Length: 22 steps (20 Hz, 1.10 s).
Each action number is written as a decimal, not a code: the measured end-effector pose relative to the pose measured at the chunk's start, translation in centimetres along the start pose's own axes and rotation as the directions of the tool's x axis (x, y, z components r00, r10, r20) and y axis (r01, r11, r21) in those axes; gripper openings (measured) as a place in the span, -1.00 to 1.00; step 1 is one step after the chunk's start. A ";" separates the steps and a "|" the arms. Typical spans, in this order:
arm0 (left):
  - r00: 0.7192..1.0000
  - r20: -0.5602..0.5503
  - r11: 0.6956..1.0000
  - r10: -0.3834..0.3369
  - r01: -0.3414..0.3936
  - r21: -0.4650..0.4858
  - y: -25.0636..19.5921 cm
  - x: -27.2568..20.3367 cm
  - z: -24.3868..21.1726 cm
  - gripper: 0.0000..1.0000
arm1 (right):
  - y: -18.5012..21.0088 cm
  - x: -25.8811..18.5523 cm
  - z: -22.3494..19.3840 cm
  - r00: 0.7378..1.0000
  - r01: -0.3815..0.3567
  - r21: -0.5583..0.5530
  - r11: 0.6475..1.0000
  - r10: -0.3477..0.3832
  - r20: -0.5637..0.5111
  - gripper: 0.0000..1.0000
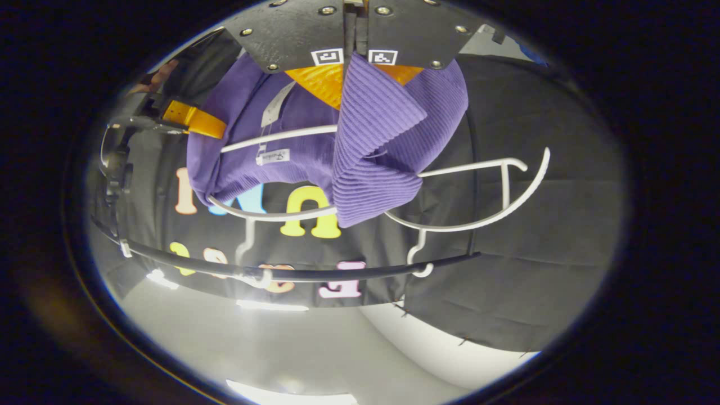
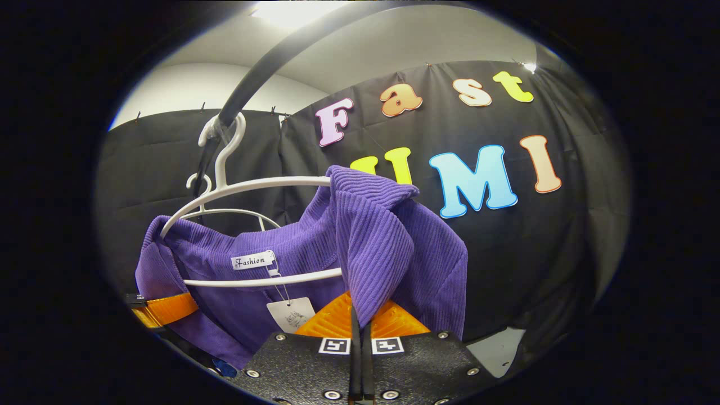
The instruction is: Grasp the clothes on the hanger with both hands and then place them into the laundry hamper below.
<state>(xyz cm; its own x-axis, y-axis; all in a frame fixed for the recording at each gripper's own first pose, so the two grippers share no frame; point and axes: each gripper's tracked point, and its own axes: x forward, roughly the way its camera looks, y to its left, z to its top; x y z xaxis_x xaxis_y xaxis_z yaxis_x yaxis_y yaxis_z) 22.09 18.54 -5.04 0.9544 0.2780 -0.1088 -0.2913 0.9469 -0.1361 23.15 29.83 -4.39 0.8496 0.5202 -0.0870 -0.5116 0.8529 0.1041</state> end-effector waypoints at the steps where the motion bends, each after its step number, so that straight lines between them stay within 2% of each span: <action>1: 1.000 0.001 1.000 0.001 -0.001 -0.008 0.1 -0.1 0.0 -0.93 | 0.1 -0.1 -0.1 1.000 0.000 0.003 1.000 0.000 0.003 -1.00; 2: 1.000 0.004 1.000 0.004 -0.004 -0.008 0.3 -0.2 0.2 -0.88 | 0.0 -0.2 -0.1 1.000 0.002 0.005 1.000 -0.001 -0.002 -1.00; 3: 1.000 0.008 1.000 0.002 -0.002 -0.012 0.2 -0.4 0.2 -0.98 | -0.2 -0.3 -0.1 1.000 0.002 0.009 1.000 -0.002 -0.006 -1.00; 9: 0.998 0.058 1.000 -0.022 0.023 -0.019 0.2 -2.3 1.9 -0.98 | -1.3 -1.0 0.2 0.999 0.035 0.002 0.999 -0.035 0.008 -1.00; 10: 0.997 0.069 0.999 -0.024 0.026 -0.026 0.4 -2.8 2.4 -0.88 | -1.5 -1.2 0.3 0.999 0.043 -0.006 0.999 -0.043 0.011 -1.00; 11: 0.996 0.081 0.999 -0.024 0.027 -0.033 0.6 -3.4 3.0 -0.98 | -1.7 -1.5 0.6 0.999 0.052 -0.012 0.999 -0.051 0.014 -1.00; 12: 0.995 0.094 0.999 -0.024 0.028 -0.039 0.8 -3.8 3.5 -0.99 | -2.0 -1.8 0.8 0.998 0.060 -0.014 0.998 -0.059 0.019 -1.00; 19: 0.984 0.179 0.998 -0.017 0.028 -0.058 1.9 -5.6 6.7 -0.99 | -5.0 -2.7 3.3 0.984 0.149 -0.003 0.989 -0.149 0.096 -1.00; 22: 0.976 0.217 0.999 0.005 0.004 -0.045 3.4 -5.8 8.4 -1.00 | -6.5 -2.7 4.5 0.974 0.186 0.001 0.983 -0.184 0.133 -1.00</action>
<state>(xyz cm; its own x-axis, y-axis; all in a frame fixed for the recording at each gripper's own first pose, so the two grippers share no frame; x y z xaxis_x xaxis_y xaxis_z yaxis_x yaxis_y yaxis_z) 16.14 21.50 3.42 0.9442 0.3115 0.1067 -0.2897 0.9400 -0.1804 24.73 22.65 -0.33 0.9387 0.3435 0.0281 -0.3446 0.9347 0.0868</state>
